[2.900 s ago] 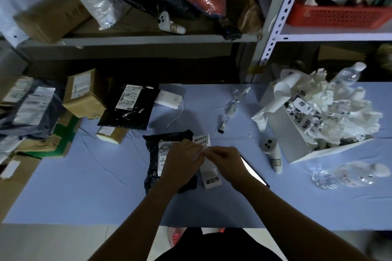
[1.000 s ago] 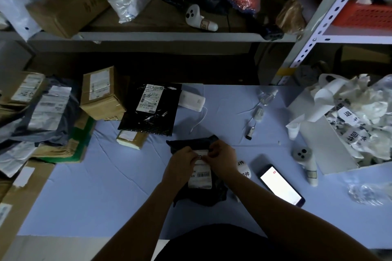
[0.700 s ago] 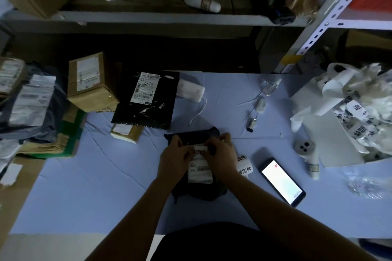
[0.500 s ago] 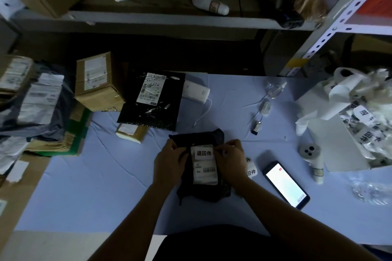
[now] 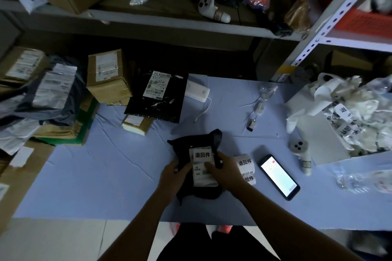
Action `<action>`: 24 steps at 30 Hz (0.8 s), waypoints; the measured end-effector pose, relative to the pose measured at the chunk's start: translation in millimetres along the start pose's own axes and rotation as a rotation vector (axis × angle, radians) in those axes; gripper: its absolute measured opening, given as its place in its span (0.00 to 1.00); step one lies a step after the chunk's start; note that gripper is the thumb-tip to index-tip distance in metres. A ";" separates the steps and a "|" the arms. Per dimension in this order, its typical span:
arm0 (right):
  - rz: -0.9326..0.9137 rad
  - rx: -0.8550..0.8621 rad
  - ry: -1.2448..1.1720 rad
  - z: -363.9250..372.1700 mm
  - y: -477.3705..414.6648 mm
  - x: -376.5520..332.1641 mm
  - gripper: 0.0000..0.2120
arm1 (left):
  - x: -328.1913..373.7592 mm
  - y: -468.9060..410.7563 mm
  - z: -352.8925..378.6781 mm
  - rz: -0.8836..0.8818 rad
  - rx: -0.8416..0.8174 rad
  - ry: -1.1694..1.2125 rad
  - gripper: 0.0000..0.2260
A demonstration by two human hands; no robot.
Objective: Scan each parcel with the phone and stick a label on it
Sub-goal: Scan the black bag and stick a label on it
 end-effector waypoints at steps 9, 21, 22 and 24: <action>-0.163 -0.101 -0.040 66.1 58.9 -32.6 0.16 | -40.2 96.3 -70.7 0.146 0.234 -0.036 0.12; -0.372 -0.409 -0.201 241.8 191.0 -130.1 0.11 | -151.0 280.7 -245.3 0.008 0.671 0.041 0.14; -0.384 -0.432 -0.187 256.4 199.9 -137.0 0.11 | -161.0 289.8 -258.8 0.003 0.687 0.065 0.14; -0.411 -0.485 -0.126 292.2 218.4 -152.1 0.11 | -184.6 309.3 -289.3 0.002 0.722 0.126 0.12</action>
Point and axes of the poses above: each hand's wrist, its own y-axis away from the middle knuckle, its own z-axis out of the palm, x = y × z, the point moved 9 cm from there along -y, towards the middle knuckle, and after that the axes turned 13 degrees about -z, right-handed, at the moved point
